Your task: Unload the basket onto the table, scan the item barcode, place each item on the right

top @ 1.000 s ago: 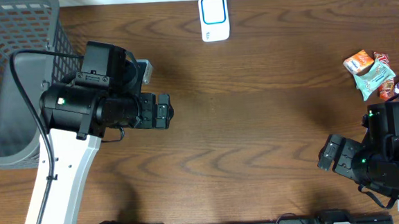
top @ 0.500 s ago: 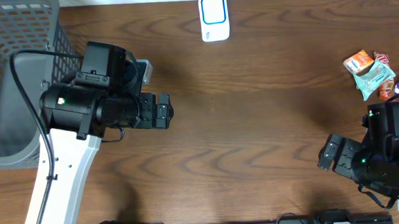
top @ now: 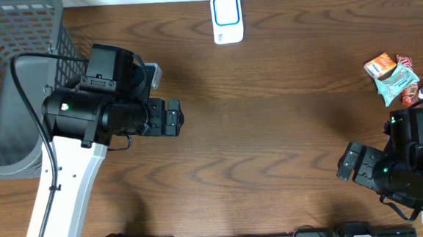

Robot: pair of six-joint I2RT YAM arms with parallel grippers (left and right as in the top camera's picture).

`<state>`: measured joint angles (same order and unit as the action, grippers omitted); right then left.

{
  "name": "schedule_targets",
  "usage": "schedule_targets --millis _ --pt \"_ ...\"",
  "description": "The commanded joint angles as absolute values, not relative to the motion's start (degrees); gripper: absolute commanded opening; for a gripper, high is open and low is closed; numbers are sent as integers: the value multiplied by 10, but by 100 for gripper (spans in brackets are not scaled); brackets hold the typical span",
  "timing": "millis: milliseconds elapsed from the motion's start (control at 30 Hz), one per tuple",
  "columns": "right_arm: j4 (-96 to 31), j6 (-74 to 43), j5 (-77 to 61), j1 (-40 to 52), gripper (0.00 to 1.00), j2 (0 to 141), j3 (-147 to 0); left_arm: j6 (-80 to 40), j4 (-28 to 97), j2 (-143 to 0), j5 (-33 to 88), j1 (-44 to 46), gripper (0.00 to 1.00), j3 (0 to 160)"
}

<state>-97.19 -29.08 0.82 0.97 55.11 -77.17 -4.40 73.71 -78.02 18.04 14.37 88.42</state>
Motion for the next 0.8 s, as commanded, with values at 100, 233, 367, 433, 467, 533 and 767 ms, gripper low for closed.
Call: schedule_targets --millis 100,233,367,433,467,533,767 --pt "-973 -275 6 13 99 551 -770 -36 740 -782 179 144 98 882" --pt "-972 -253 6 13 99 546 -770 -36 740 -782 179 144 98 882" --pt "-959 -251 14 13 99 526 -770 -36 740 -782 179 144 98 882" --pt "-945 -244 14 13 99 510 -768 -36 740 -782 179 144 98 882" --pt "-936 -236 14 13 99 501 -767 -36 740 -782 179 144 98 882" --pt "-918 -222 13 17 99 483 -762 -36 740 -782 179 144 98 882" --pt "-829 -192 14 56 99 402 -701 -36 740 -782 179 144 98 882"
